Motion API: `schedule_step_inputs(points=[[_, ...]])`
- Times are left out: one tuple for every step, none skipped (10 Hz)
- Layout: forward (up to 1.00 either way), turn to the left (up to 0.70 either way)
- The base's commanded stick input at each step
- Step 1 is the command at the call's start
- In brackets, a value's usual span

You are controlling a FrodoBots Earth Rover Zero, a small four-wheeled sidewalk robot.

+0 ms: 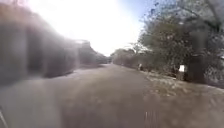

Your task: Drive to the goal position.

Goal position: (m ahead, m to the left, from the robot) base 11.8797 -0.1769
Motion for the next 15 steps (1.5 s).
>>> schedule_step_inputs(points=[[1.00, 0.00], [1.00, 0.00], [1.00, 0.00], [1.00, 0.00], [1.00, 0.00], [1.00, 0.00], [1.00, 0.00], [1.00, 0.00], [1.00, 0.00], [1.00, 0.00], [1.00, 0.00], [1.00, 0.00], [1.00, 0.00], [1.00, 0.00], [1.00, 0.00]])
